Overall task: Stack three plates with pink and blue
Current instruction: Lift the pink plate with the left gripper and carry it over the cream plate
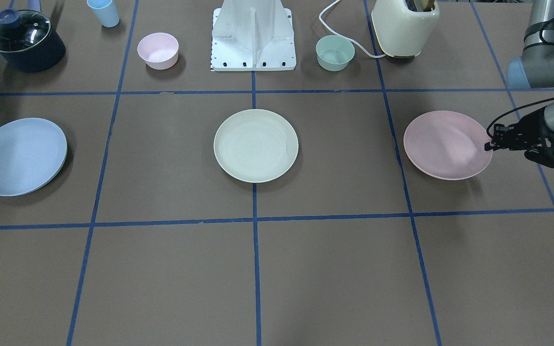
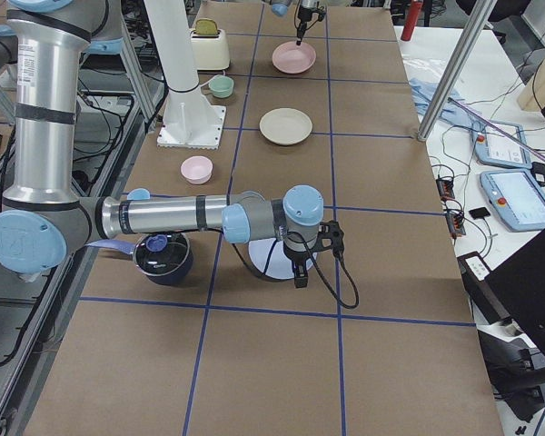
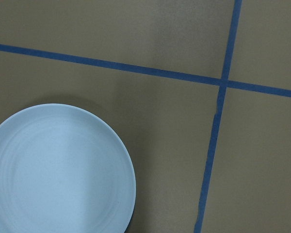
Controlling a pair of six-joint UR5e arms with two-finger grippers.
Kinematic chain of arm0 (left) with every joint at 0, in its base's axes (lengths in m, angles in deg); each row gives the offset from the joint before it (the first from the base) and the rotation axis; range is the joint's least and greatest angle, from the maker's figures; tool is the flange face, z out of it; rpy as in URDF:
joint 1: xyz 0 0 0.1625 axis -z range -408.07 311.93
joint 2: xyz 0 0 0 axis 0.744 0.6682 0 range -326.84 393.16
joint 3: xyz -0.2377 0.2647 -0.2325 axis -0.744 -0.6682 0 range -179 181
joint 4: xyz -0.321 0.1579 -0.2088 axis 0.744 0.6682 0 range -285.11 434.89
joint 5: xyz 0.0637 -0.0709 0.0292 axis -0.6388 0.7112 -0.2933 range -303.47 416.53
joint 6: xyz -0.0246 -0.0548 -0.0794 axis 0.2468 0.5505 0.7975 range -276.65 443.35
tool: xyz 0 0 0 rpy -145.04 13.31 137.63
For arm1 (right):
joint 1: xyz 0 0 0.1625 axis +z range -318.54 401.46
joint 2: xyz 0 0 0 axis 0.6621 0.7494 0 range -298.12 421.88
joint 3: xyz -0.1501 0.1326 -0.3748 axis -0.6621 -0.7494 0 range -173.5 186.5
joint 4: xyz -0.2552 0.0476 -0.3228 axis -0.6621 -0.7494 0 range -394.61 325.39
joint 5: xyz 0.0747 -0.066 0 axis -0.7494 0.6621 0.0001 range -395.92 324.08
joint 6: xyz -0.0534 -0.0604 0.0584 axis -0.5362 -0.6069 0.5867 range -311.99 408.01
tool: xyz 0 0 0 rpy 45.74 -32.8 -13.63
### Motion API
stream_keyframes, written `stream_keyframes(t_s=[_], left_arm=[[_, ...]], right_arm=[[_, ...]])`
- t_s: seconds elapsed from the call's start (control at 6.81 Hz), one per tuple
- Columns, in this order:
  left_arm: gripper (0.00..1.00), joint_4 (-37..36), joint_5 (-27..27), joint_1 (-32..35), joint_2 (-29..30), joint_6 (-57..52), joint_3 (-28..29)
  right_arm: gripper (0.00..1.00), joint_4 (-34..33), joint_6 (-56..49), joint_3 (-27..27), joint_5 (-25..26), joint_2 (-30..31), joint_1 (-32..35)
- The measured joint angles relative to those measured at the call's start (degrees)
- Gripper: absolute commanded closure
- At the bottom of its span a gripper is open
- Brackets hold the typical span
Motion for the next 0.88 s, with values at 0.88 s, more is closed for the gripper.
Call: stream_keyframes(t_s=[0.88], left_arm=[[1.0,0.01,-4.59,-15.63,15.12,39.6,-13.22]], right_arm=[[0.0,2.59,0.07,-0.83,0.23,0.02,-4.83]])
